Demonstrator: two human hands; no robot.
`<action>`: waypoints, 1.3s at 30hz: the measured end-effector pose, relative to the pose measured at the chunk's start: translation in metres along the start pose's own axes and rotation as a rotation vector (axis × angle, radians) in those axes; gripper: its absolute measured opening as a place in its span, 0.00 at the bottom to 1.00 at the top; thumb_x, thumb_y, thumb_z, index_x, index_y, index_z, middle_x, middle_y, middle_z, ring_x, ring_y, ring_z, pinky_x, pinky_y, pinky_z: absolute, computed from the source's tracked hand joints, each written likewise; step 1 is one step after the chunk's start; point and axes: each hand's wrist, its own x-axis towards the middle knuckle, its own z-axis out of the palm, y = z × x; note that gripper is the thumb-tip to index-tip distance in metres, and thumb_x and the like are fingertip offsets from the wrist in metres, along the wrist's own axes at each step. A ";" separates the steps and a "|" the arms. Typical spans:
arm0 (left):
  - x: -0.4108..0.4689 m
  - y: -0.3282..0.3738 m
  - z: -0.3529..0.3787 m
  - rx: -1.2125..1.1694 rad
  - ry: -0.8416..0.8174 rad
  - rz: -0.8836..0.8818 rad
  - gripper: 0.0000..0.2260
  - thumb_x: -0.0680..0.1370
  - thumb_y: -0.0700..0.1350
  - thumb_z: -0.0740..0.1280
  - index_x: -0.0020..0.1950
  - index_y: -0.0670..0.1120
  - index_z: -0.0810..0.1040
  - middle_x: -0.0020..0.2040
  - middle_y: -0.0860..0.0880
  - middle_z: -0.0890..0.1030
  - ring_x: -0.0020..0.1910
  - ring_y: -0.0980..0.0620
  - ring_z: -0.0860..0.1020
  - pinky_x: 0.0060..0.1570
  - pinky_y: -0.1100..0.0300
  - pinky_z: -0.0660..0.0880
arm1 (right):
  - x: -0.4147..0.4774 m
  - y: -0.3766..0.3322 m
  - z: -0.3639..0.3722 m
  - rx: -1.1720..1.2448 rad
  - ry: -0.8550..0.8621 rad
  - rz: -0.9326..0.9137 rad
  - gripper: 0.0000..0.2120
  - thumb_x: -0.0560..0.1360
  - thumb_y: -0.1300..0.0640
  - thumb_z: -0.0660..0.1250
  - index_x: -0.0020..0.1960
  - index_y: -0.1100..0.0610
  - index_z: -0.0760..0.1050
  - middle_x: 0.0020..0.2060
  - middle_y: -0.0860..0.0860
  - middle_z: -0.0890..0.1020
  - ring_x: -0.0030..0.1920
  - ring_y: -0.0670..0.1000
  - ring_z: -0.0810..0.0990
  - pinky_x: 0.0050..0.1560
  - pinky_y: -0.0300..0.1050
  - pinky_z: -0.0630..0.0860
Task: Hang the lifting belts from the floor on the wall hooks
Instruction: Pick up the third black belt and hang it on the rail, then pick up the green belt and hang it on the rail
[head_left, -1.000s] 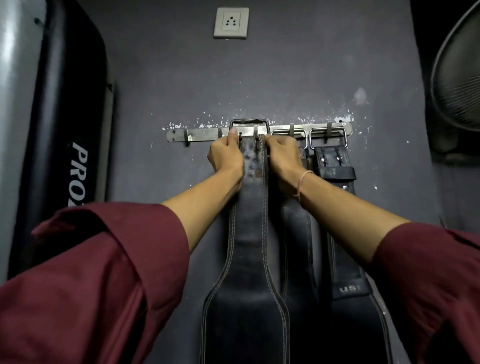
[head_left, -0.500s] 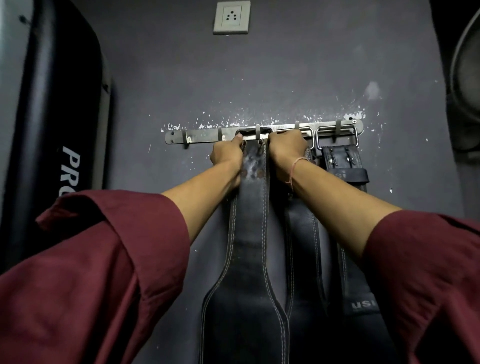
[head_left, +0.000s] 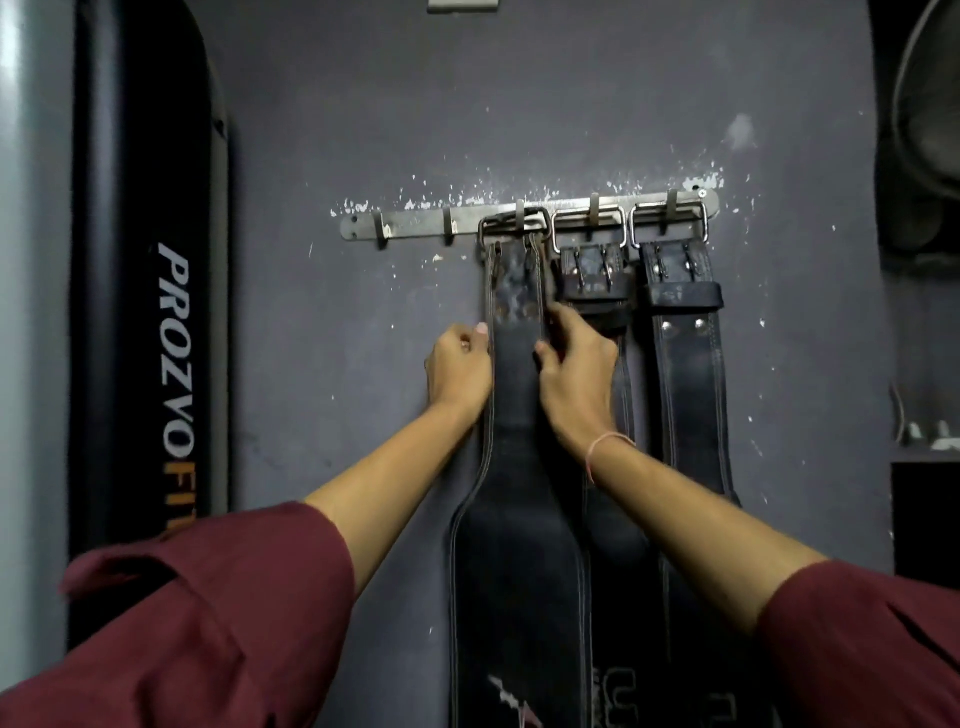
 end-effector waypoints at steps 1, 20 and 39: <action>-0.015 -0.008 -0.005 0.001 -0.011 0.002 0.12 0.83 0.48 0.61 0.46 0.41 0.75 0.44 0.42 0.80 0.52 0.38 0.79 0.45 0.55 0.70 | -0.015 0.005 -0.002 0.000 -0.029 -0.002 0.20 0.73 0.71 0.68 0.64 0.63 0.77 0.57 0.58 0.83 0.59 0.56 0.81 0.62 0.31 0.68; -0.323 -0.157 -0.080 -0.077 -0.164 -0.410 0.10 0.82 0.45 0.64 0.47 0.42 0.80 0.33 0.52 0.79 0.35 0.56 0.77 0.45 0.54 0.78 | -0.338 0.011 -0.075 -0.036 -0.389 0.541 0.05 0.78 0.60 0.67 0.49 0.56 0.81 0.41 0.49 0.84 0.44 0.48 0.82 0.48 0.42 0.78; -0.783 -0.309 -0.175 0.323 -0.360 -1.178 0.10 0.82 0.44 0.64 0.40 0.48 0.75 0.35 0.50 0.77 0.36 0.52 0.76 0.41 0.53 0.72 | -0.780 0.062 -0.207 0.186 -0.998 1.572 0.04 0.79 0.65 0.65 0.50 0.60 0.78 0.41 0.58 0.81 0.37 0.54 0.79 0.36 0.47 0.79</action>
